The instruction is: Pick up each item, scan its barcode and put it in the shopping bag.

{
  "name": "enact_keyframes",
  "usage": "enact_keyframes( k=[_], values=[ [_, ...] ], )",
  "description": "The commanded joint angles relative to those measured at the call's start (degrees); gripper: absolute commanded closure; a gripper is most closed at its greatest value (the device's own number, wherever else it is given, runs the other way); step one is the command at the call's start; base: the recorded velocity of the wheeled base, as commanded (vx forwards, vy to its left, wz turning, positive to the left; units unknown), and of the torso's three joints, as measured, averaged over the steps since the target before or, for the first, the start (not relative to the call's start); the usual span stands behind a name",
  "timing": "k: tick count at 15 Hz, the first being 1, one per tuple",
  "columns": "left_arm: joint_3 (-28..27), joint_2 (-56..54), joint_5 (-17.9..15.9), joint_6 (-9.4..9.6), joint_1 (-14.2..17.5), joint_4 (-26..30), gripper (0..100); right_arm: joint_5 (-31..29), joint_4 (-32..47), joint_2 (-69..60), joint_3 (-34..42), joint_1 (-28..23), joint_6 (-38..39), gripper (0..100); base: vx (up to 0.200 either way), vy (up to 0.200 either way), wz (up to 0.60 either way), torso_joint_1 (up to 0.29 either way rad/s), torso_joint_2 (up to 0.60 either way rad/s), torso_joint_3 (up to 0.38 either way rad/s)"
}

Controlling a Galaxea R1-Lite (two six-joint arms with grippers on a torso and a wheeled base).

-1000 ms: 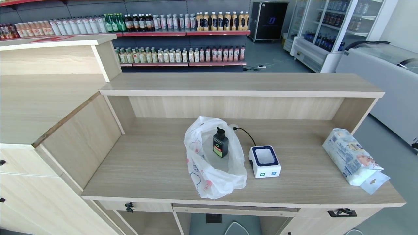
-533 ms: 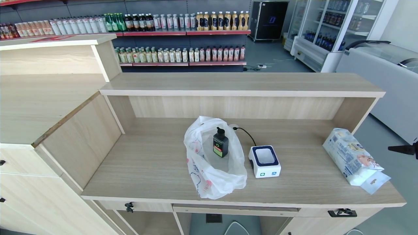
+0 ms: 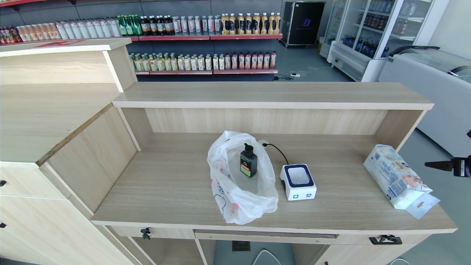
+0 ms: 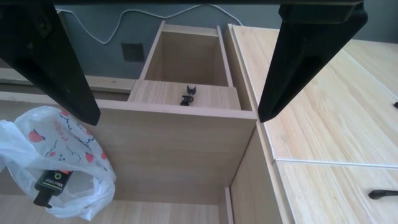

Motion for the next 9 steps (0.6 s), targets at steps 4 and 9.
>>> enact_keyframes(
  k=[4, 9],
  values=[
    [0.0, 0.02, 0.04, -0.02, 0.04, 0.0, 0, 0.24, 0.07, 5.68, -2.84, 3.09, 0.21, 0, 0.0, 0.0, 0.0, 0.0, 0.0, 0.0],
    [0.0, 0.02, -0.05, -0.02, 0.04, 0.0, 0, 0.07, -1.69, 9.28, -2.49, 6.25, 0.38, 0, 0.0, 0.0, 0.0, 0.0, 0.0, 0.0]
  ],
)
